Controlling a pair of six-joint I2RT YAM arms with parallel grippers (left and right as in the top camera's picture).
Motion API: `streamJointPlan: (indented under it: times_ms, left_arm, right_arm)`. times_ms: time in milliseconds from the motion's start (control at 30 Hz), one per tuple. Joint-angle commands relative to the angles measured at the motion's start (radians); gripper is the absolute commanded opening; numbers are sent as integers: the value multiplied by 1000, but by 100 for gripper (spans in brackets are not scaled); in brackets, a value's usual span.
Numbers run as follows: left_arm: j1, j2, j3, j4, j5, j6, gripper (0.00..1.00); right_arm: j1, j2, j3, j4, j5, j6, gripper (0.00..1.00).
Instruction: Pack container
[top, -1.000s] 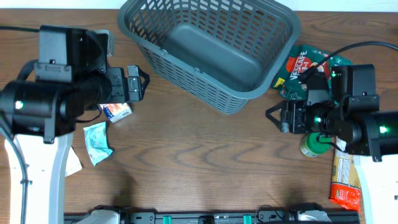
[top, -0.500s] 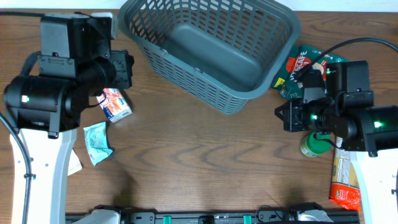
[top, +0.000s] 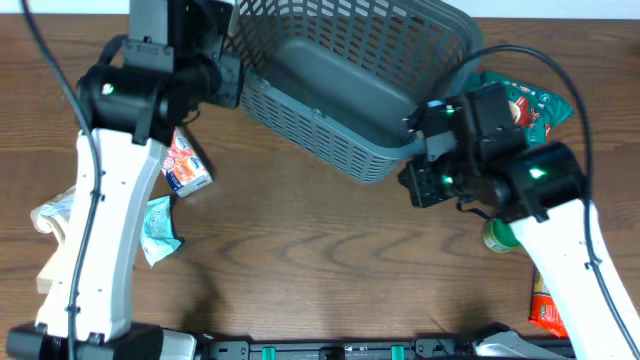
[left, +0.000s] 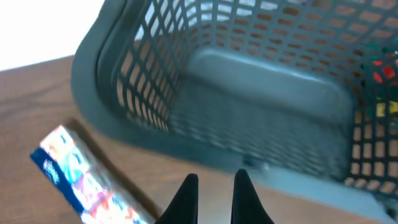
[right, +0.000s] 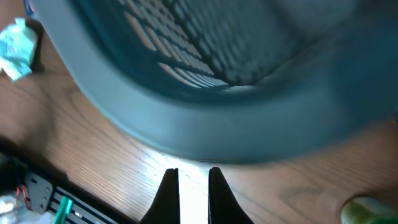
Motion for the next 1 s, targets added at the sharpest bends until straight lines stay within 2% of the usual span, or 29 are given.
streamJointPlan:
  times_ms: [0, 400, 600, 700, 967]
  left_arm:
    - [-2, 27, 26, 30, -8, 60, 5]
    - [-2, 135, 26, 70, -8, 186, 6]
    - [-3, 149, 26, 64, -8, 194, 6]
    - [-5, 148, 26, 45, -8, 193, 6]
    - [-27, 148, 26, -39, -8, 193, 6]
  right_arm:
    - [39, 35, 18, 8, 22, -47, 1]
    - [88, 109, 18, 42, 21, -90, 1]
    - [88, 111, 18, 42, 33, -105, 1]
    - [87, 111, 18, 43, 77, -99, 1]
    - [87, 111, 18, 66, 303, 37, 1]
